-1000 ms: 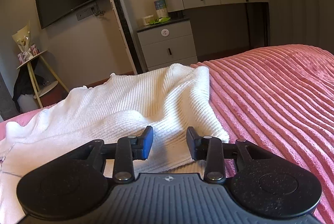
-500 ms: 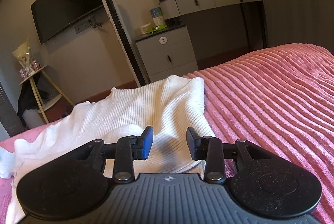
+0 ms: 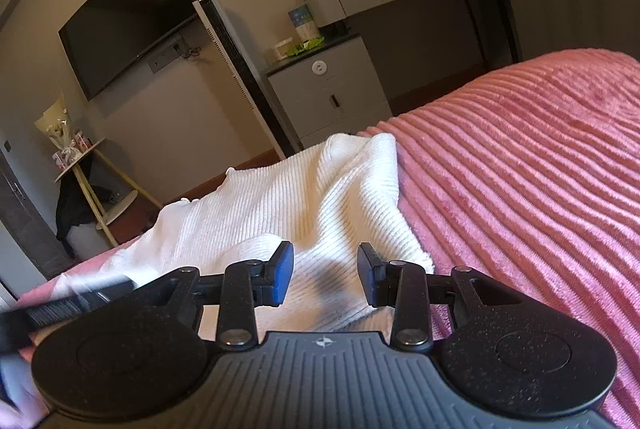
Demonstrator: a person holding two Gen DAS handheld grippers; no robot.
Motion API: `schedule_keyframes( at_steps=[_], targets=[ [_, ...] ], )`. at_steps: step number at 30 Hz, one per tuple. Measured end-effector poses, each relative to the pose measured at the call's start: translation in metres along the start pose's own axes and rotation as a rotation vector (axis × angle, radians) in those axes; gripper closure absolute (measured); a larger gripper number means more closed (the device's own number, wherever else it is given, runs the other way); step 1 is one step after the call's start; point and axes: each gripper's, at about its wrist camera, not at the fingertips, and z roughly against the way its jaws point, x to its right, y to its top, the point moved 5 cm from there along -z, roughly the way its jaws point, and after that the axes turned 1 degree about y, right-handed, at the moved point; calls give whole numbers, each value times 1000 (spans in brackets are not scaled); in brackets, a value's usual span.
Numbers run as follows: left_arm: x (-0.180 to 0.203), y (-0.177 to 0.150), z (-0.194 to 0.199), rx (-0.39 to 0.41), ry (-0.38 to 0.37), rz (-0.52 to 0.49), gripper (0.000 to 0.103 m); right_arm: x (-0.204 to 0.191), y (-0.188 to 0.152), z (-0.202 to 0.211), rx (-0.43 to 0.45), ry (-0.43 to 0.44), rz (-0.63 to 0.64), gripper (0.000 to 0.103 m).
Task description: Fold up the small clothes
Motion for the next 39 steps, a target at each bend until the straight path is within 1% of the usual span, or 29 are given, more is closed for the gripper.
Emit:
schedule_keyframes(
  at_steps=[1, 2, 5, 6, 8, 10, 11, 13, 15, 17, 19, 21, 23, 25, 26, 29, 31, 34, 35, 36, 37, 39],
  targets=[
    [0, -1, 3, 3, -22, 4, 59, -1, 0, -1, -1, 3, 3, 68],
    [2, -2, 9, 25, -42, 5, 45, -1, 0, -1, 0, 5, 5, 68],
    [1, -5, 33, 75, -56, -10, 35, -3, -2, -3, -6, 14, 9, 68],
    [-3, -6, 40, 77, -66, -2, 33, -5, -2, -3, -9, 16, 14, 68],
    [-11, -15, 56, 80, -75, 39, 24, -10, -3, -3, -6, 31, 36, 68],
    [-27, -19, 67, 65, -52, 84, 23, -20, -5, -2, -5, 46, 74, 68],
    [-38, -25, 75, 58, -29, 103, 22, -25, -7, -3, -6, 54, 95, 68],
    [-61, -33, 83, 35, 67, 133, 18, -39, -13, -3, -23, 74, 147, 68],
    [-83, -47, 90, 18, 156, 170, 16, -56, -19, 0, -37, 100, 205, 68],
    [-102, -61, 94, -5, 197, 216, 16, -76, -27, 5, -48, 126, 275, 66],
    [-115, -68, 94, -34, 217, 243, 16, -97, -36, 13, -49, 138, 359, 64],
    [-124, -69, 92, -50, 227, 266, 16, -118, -45, 18, -45, 133, 450, 58],
    [-132, -72, 93, -16, 238, 287, 16, -141, -52, 21, -32, 115, 548, 56],
    [-135, -78, 88, -14, 254, 280, 16, -163, -59, 23, -18, 118, 636, 54],
    [-137, -80, 87, -19, 258, 283, 16, -172, -62, 21, -21, 120, 679, 52],
    [-144, -85, 84, -37, 253, 325, 16, -196, -79, 5, -36, 57, 849, 52],
    [-145, -86, 87, -25, 241, 349, 16, -207, -86, -8, -56, 23, 910, 55],
    [-149, -86, 91, -6, 239, 375, 16, -217, -90, -24, -96, 3, 958, 80],
    [-150, -86, 91, -1, 234, 384, 16, -219, -90, -27, -99, 1, 957, 97],
    [-151, -86, 91, 3, 234, 391, 16, -218, -84, -27, -97, 8, 921, 97],
    [-153, -86, 91, 7, 233, 396, 16, -213, -76, -24, -84, 17, 857, 97],
    [-154, -86, 91, 10, 235, 405, 16, -197, -53, -16, -48, 10, 684, 97]
  ],
)
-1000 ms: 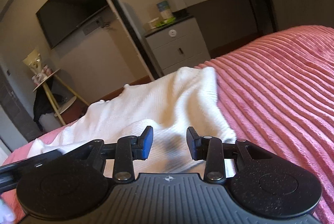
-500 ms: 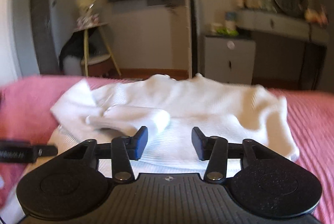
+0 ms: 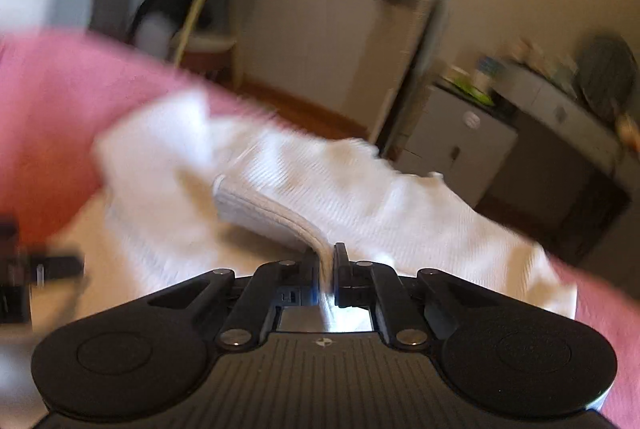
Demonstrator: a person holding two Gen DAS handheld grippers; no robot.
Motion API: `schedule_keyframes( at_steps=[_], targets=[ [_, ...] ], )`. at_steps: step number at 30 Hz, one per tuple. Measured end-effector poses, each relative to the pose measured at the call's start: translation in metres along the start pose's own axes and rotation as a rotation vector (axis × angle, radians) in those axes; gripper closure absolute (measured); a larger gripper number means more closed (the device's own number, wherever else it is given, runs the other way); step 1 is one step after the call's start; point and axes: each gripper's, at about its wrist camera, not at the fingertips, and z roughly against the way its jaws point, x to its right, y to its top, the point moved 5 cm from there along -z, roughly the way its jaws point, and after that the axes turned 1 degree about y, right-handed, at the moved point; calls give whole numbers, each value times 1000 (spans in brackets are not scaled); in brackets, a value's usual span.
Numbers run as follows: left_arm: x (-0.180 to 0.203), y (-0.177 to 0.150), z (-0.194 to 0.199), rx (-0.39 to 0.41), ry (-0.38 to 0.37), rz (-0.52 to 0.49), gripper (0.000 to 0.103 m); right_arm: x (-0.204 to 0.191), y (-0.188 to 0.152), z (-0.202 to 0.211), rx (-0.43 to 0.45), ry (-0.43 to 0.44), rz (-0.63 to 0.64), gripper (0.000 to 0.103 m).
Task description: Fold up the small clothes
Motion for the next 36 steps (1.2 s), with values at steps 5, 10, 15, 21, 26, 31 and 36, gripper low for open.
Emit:
schedule_keyframes(
  at_steps=[5, 10, 15, 21, 26, 31, 36],
  targets=[
    [3, -1, -1, 5, -1, -11, 16, 94, -26, 20, 60, -9, -476, 97],
    [13, -5, -2, 6, -5, -56, 16, 154, -83, 10, -48, 10, -763, 88],
    [22, 4, 4, 32, -50, -75, 15, 181, -101, 15, 12, 62, -889, 83],
    [36, 24, -4, 93, -15, -225, 12, 197, -105, 9, 51, 94, -928, 88],
    [39, 39, -19, 132, 24, -288, 15, 199, -98, 4, 66, 94, -895, 94],
    [47, 48, -41, 84, -8, -321, 27, 200, -97, 3, 67, 72, -888, 95],
    [43, 50, -55, 30, -42, -251, 54, 201, -96, 1, 60, 49, -864, 96]
  ],
)
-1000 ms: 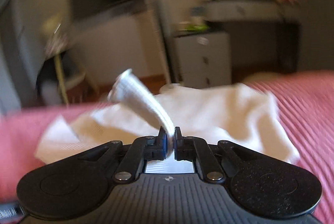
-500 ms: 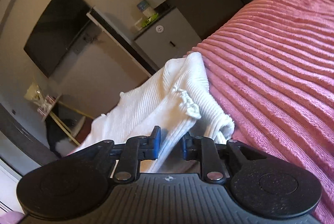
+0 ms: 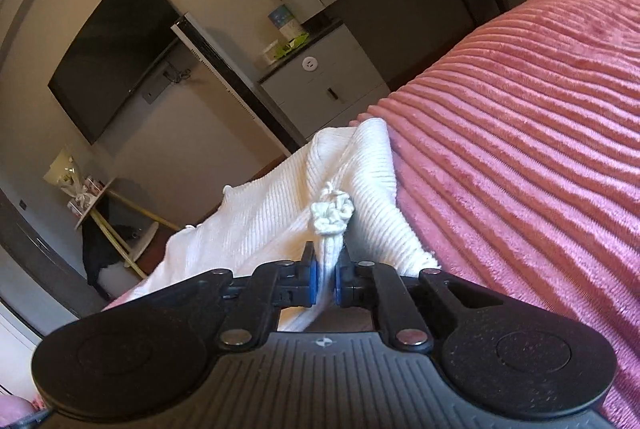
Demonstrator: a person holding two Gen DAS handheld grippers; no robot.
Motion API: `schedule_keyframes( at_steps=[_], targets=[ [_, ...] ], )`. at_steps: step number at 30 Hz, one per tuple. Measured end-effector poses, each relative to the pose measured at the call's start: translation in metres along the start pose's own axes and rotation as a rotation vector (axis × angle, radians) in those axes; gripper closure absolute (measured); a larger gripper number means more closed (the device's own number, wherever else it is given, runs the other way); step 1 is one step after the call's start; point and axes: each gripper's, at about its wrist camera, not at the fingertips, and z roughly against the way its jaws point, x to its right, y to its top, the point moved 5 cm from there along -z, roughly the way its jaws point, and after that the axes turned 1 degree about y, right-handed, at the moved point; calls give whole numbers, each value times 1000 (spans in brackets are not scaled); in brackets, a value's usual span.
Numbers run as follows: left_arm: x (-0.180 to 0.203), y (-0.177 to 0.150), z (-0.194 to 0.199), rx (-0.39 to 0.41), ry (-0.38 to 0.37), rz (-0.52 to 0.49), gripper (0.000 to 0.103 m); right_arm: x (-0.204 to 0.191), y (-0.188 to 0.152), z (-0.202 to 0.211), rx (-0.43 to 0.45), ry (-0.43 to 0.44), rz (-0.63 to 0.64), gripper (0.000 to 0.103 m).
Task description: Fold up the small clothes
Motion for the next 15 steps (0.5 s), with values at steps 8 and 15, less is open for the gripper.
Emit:
schedule_keyframes(
  at_steps=[8, 15],
  targets=[
    [-12, -3, 13, 31, -14, 80, 76, -16, 13, 12, 132, -36, 126, 96],
    [-16, -7, 17, -14, 24, 74, 71, -4, 16, 3, 19, -105, 78, 88]
  ],
)
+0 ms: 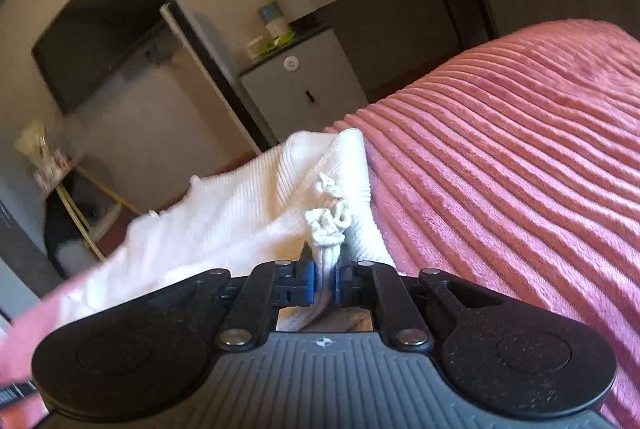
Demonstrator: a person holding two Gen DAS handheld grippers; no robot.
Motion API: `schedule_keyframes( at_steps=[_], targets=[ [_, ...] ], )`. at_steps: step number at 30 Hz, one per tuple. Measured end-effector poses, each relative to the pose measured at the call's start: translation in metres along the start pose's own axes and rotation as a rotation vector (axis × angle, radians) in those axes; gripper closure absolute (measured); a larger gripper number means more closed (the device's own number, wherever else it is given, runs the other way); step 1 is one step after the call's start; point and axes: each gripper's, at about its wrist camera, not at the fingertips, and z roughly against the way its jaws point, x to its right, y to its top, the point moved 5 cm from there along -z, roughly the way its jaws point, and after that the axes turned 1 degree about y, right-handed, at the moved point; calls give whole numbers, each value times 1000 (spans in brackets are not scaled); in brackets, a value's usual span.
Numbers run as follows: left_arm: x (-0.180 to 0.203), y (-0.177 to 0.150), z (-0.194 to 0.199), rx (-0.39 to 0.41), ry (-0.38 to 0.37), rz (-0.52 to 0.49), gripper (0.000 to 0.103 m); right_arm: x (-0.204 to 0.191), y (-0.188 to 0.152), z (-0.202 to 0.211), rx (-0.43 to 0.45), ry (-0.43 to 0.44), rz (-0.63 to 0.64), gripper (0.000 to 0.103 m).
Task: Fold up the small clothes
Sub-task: 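Fold the side edge inward and open both grippers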
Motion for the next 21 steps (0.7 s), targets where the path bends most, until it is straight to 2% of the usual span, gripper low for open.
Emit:
schedule_keyframes(
  at_steps=[1, 3, 5, 7, 8, 10, 13, 16, 19, 21],
  targets=[
    [-1, 2, 3, 7, 10, 6, 70, -1, 6, 5, 29, -21, 6, 86],
    [0, 10, 12, 36, 18, 14, 67, -2, 12, 16, 93, -103, 43, 69],
    [6, 20, 20, 75, -5, 13, 56, -3, 17, 23, 155, -177, 91, 69],
    [16, 29, 22, 107, -34, -8, 44, -10, 17, 27, 195, -146, 124, 69],
    [22, 31, 20, 119, -40, -25, 41, -16, 15, 26, 195, -93, 146, 71],
    [34, 33, 9, 120, -30, -66, 40, -34, 4, 18, 163, 3, 216, 83],
    [49, 27, -15, 79, -28, -102, 37, -57, -18, -3, 71, 54, 360, 85],
    [60, 16, -36, 40, 2, -166, 36, -60, -32, -21, -10, 24, 422, 85],
    [64, 3, -49, 39, 51, -248, 34, -47, -28, -27, -21, -40, 386, 89],
    [62, 0, -51, 56, 55, -282, 34, -39, -22, -33, -13, -100, 379, 103]
  ],
)
